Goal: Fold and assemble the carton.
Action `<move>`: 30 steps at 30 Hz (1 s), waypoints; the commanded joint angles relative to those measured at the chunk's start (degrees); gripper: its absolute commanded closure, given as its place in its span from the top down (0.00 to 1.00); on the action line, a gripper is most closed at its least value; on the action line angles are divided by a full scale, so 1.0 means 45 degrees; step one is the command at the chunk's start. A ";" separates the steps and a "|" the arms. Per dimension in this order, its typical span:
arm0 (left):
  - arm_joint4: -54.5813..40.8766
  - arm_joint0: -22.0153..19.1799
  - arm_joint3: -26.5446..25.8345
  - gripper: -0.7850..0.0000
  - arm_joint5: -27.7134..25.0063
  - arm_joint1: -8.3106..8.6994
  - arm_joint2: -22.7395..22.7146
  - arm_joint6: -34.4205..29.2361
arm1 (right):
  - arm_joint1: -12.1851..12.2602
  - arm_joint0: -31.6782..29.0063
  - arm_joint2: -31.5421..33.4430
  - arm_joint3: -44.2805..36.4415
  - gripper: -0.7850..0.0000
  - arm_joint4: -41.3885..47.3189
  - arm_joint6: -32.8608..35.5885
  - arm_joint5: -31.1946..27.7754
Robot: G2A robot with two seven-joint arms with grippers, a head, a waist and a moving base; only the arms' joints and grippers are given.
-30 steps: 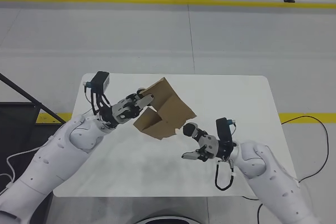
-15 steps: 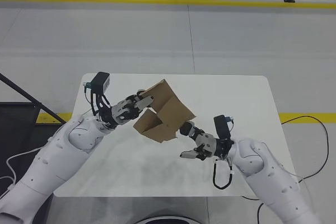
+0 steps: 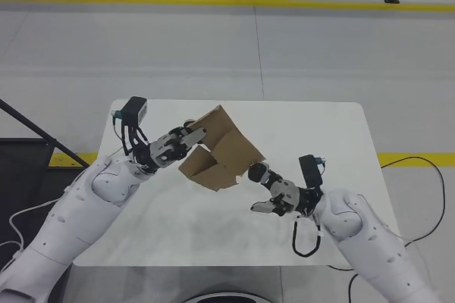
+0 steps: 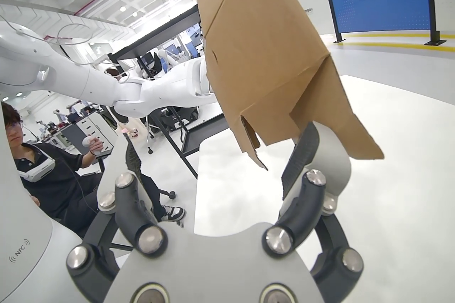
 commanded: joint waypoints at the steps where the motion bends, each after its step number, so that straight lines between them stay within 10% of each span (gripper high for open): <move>1: -0.0012 0.0058 -0.0034 0.00 0.0001 -0.0036 -0.0083 -0.0058 | 0.0066 0.0105 -0.0250 -0.0010 1.00 0.0517 0.0310 0.0000; 30: -0.0066 0.0613 -0.0433 0.00 0.0001 -0.0468 -0.1069 -0.0719 | -0.0251 0.1188 -0.0666 0.1386 1.00 0.9899 0.8712 0.0000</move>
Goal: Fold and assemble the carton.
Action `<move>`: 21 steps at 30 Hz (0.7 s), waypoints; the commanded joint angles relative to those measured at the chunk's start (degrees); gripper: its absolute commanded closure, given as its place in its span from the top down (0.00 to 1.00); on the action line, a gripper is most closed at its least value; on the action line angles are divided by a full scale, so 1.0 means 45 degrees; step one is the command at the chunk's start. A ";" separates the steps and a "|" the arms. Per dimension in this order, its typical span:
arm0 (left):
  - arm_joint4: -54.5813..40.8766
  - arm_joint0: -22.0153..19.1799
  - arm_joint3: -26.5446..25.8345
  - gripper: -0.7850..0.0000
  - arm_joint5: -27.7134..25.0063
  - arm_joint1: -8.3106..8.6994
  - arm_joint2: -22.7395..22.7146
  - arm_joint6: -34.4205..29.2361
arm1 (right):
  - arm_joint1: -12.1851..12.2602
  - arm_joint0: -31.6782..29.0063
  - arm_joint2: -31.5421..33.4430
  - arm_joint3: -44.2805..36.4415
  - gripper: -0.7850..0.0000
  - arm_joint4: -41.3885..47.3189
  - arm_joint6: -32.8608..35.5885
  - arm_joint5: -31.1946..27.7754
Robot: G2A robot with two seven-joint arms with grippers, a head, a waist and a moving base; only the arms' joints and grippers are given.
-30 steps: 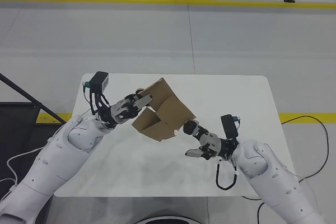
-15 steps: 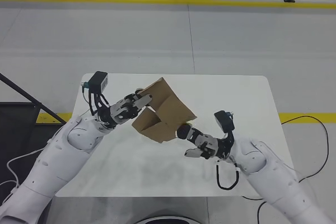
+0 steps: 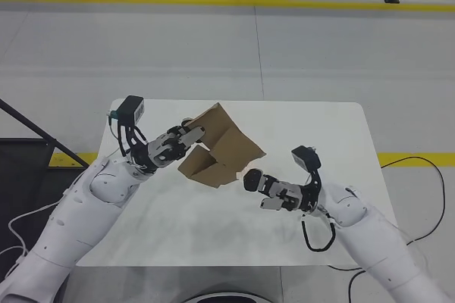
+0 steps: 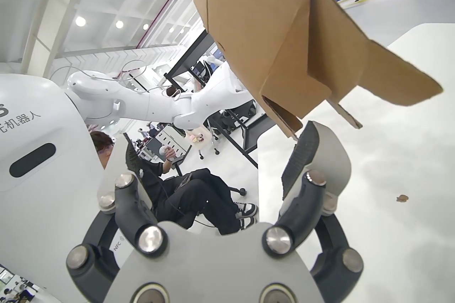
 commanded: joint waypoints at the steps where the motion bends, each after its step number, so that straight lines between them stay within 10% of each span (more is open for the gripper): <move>1: -0.0003 0.0040 -0.0023 0.00 0.0000 -0.0028 -0.0054 -0.0067 | -0.0125 -0.0043 0.0155 0.0109 1.00 0.0123 0.0240 0.0000; 21: -0.0394 0.0218 -0.0131 0.00 0.0000 -0.0260 -0.0400 -0.0864 | -0.0898 0.0090 0.0362 0.0699 1.00 -0.0389 0.0240 0.0000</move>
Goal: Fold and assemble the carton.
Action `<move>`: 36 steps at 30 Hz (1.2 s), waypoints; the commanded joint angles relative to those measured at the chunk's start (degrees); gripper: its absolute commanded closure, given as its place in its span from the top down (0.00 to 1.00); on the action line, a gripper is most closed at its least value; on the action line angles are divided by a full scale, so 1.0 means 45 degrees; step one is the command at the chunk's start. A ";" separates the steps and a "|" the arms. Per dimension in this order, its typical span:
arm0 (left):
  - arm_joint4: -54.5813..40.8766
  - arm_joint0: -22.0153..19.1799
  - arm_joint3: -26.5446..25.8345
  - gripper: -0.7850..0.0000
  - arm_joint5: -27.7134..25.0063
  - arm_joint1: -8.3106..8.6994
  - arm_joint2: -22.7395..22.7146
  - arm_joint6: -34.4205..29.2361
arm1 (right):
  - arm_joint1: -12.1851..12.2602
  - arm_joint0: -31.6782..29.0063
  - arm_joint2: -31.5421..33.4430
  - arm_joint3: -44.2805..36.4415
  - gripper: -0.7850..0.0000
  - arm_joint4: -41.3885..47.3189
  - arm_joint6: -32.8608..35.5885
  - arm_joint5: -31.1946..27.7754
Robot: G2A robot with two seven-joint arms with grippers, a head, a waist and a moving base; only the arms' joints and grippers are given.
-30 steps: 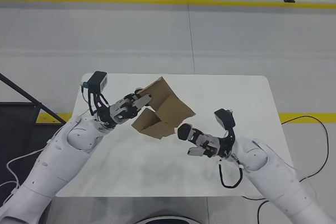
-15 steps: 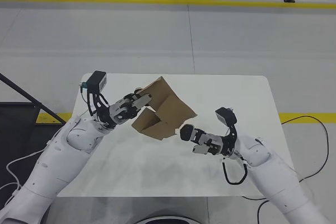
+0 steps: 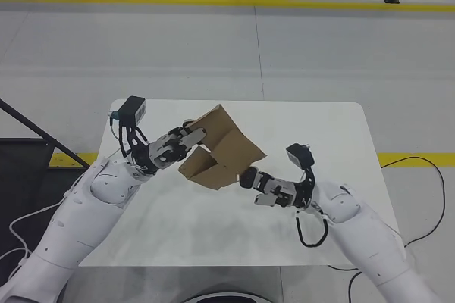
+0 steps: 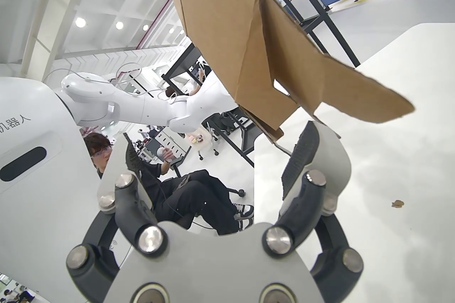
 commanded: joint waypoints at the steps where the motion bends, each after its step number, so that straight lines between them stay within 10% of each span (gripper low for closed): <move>1: -0.0029 0.0019 -0.0009 0.00 0.0000 -0.0021 -0.0045 -0.0088 | -0.0030 -0.0009 0.0054 -0.0041 1.00 0.0092 0.0000 0.0000; 23: -0.0189 0.0061 0.0224 0.00 0.0000 -0.0280 -0.0378 -0.0554 | 0.0004 -0.0737 0.1107 -0.0900 1.00 0.0306 0.0001 0.0000; 30: -0.0150 0.0148 0.0305 0.00 0.0000 -0.0375 -0.0507 -0.0520 | 0.0048 -0.1329 0.2521 -0.1509 1.00 -0.2701 -0.0275 0.0000; 36: -0.0191 0.0113 0.0387 0.00 0.0163 -0.0492 -0.0502 -0.0417 | -0.0047 -0.2786 0.3938 -0.2948 1.00 -0.8795 -0.3609 0.0000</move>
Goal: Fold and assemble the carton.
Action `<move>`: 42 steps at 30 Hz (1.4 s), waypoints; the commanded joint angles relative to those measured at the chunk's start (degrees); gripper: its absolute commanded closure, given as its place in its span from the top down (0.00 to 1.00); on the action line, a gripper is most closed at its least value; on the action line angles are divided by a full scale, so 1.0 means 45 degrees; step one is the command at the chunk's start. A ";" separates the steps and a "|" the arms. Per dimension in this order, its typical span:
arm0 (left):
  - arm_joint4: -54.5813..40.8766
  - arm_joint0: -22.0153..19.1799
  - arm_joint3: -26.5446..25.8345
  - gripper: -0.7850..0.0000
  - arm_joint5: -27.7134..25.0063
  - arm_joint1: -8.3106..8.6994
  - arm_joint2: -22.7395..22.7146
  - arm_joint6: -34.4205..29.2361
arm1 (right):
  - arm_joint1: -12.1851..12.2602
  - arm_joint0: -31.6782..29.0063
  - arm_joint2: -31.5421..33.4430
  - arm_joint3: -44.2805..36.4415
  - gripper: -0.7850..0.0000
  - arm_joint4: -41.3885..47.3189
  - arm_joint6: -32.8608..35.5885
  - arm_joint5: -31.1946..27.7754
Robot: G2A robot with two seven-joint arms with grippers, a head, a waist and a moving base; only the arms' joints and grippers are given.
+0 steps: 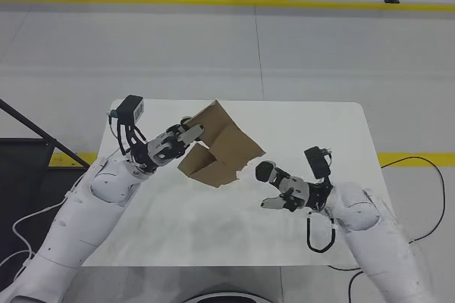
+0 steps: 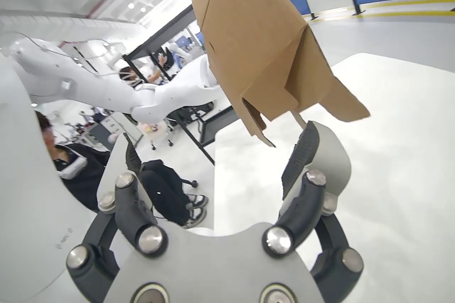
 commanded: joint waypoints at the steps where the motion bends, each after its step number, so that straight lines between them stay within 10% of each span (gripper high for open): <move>1: 0.0014 -0.0013 0.0003 0.00 0.0095 -0.0050 0.0020 0.0058 | -0.0059 -0.0655 0.0366 -0.0658 1.00 -0.3011 -0.1753 0.0000; 11: 0.0441 -0.0199 0.0031 0.00 0.0509 -0.0289 0.0411 -0.0284 | -0.0513 -0.2973 0.0481 -0.3388 1.00 -1.2243 -0.8061 0.4389; 23: 0.1294 -0.0374 0.0053 0.00 0.1203 -0.0614 0.0636 0.0168 | -0.0918 -0.4839 -0.1209 -0.5103 1.00 -1.8088 -1.0041 1.2183; 42: 0.1893 -0.0408 0.0140 0.00 0.1683 -0.1021 0.0615 0.0832 | -0.1379 -0.3646 -0.3958 -0.4955 1.00 -2.0207 -0.8177 1.0003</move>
